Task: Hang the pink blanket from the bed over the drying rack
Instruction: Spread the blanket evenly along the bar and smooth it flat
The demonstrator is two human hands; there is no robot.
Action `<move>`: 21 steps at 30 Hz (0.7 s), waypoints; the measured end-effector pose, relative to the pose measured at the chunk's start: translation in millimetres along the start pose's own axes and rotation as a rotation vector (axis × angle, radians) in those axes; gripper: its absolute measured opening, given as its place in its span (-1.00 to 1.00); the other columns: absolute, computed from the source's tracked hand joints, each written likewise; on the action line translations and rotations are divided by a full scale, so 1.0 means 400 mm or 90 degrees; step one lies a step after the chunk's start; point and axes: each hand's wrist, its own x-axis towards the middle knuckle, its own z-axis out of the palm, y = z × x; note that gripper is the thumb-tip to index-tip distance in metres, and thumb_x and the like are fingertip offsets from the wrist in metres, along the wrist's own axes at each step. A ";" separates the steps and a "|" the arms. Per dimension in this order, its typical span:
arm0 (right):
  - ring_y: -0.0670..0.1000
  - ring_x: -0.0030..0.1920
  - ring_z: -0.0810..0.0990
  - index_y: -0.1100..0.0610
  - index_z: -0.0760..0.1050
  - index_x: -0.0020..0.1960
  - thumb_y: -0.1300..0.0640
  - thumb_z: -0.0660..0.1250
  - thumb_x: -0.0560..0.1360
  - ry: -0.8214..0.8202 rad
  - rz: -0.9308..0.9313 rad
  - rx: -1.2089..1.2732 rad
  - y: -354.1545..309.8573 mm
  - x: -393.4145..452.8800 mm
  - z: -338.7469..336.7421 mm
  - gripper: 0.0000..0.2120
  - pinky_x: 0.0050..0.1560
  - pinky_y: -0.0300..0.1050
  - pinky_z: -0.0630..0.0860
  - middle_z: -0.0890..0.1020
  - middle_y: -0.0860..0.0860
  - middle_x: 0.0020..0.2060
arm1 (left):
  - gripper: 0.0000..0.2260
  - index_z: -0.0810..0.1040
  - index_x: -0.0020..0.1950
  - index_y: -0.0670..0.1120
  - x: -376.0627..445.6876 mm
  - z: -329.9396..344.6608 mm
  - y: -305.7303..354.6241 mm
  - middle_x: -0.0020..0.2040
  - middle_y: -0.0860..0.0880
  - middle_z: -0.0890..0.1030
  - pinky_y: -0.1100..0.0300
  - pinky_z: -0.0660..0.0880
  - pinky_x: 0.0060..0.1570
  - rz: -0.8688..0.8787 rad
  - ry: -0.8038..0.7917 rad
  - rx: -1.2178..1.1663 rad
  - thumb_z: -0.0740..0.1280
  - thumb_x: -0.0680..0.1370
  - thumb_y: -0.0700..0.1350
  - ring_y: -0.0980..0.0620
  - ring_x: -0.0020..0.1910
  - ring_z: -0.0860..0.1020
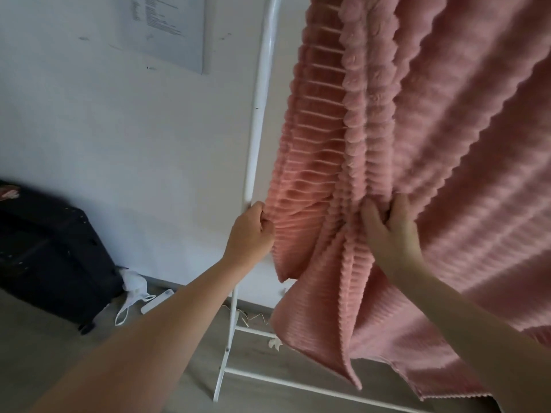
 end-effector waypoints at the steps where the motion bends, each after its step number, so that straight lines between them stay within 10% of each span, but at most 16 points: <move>1: -0.18 -0.34 0.45 0.09 0.37 -0.02 0.02 0.32 0.56 -0.055 -0.007 -0.024 0.006 -0.007 0.012 -0.82 -0.31 -0.17 0.38 0.50 -0.14 -0.31 | -0.92 0.48 -0.06 -0.15 -0.004 0.000 0.005 -0.17 -0.07 0.57 0.08 0.49 -0.25 -0.025 -0.014 -0.059 0.20 0.55 -0.26 0.01 -0.24 0.56; 7: -0.10 -0.32 0.55 0.10 0.52 -0.05 0.00 0.41 0.52 -0.203 -0.004 -0.139 0.034 -0.026 0.060 -0.83 -0.41 -0.38 0.39 0.56 -0.17 -0.33 | -0.63 0.44 0.26 0.01 -0.022 0.040 0.023 -0.03 -0.06 0.69 0.38 0.52 -0.14 -0.088 -0.300 -0.235 0.43 0.49 -0.15 0.12 -0.05 0.65; 11: -0.10 -0.35 0.63 0.12 0.59 -0.10 0.04 0.46 0.47 -0.307 0.068 -0.078 0.047 -0.020 0.076 -0.85 -0.38 -0.32 0.56 0.67 -0.04 -0.32 | -0.74 0.57 0.15 0.04 0.011 0.112 0.015 -0.28 -0.01 0.56 0.27 0.37 -0.37 -0.039 -0.287 -0.086 0.44 0.48 -0.05 0.14 -0.38 0.45; 15: -0.10 -0.22 0.65 0.08 0.59 0.08 0.04 0.49 0.43 -0.298 0.095 -0.080 0.074 -0.017 0.078 -0.74 -0.28 -0.28 0.55 0.68 -0.09 -0.19 | -0.65 0.49 0.13 0.03 0.040 0.158 0.038 0.00 -0.02 0.54 0.27 0.57 -0.24 -0.010 -0.270 -0.090 0.46 0.40 -0.19 0.14 -0.18 0.56; 18: -0.14 -0.21 0.58 0.03 0.56 0.05 0.10 0.44 0.46 -0.249 0.120 -0.098 0.090 -0.013 0.050 -0.83 -0.23 -0.32 0.47 0.59 -0.20 -0.25 | -0.77 0.51 -0.01 -0.02 0.054 0.173 0.075 -0.18 0.12 0.56 0.46 0.46 -0.29 0.021 -0.290 -0.133 0.37 0.45 -0.32 0.35 -0.26 0.56; 21: -0.21 -0.24 0.55 -0.02 0.53 -0.02 0.10 0.43 0.47 -0.209 0.128 -0.110 0.109 -0.013 0.020 -0.88 -0.23 -0.29 0.49 0.58 -0.21 -0.27 | -0.86 0.54 -0.23 -0.06 0.060 0.198 0.082 -0.28 0.02 0.60 0.28 0.50 -0.25 -0.009 -0.295 -0.102 0.32 0.46 -0.28 0.09 -0.25 0.60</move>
